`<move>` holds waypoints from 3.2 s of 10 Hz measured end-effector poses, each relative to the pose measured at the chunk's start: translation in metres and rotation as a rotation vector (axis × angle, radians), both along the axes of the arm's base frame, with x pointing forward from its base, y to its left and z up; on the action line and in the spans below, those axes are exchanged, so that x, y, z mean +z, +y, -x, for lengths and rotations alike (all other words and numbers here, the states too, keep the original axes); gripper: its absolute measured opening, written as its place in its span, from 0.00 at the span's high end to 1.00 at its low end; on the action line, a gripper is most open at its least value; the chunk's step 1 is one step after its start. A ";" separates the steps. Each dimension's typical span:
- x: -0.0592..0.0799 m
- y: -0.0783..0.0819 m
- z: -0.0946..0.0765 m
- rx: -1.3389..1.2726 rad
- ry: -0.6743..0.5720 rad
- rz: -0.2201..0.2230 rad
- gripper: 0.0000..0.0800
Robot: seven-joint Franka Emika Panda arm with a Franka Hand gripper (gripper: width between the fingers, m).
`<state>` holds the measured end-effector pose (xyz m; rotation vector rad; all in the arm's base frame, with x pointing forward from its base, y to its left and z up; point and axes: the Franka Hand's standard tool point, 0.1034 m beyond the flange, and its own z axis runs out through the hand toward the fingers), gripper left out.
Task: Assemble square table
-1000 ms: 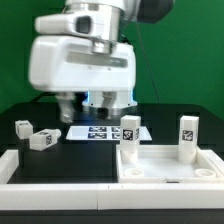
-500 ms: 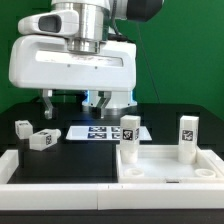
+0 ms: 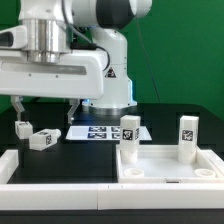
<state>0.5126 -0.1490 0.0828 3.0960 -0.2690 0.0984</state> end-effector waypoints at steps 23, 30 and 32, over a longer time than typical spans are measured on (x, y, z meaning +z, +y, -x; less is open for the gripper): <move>-0.072 -0.024 0.127 -0.284 0.966 -0.377 0.19; -0.074 -0.024 0.130 -0.284 0.978 -0.379 0.64; -0.074 -0.024 0.130 -0.284 0.978 -0.379 0.64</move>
Offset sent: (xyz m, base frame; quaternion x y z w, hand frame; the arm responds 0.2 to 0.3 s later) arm 0.0000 0.0000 0.0000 0.0000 -0.0650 0.0000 0.9979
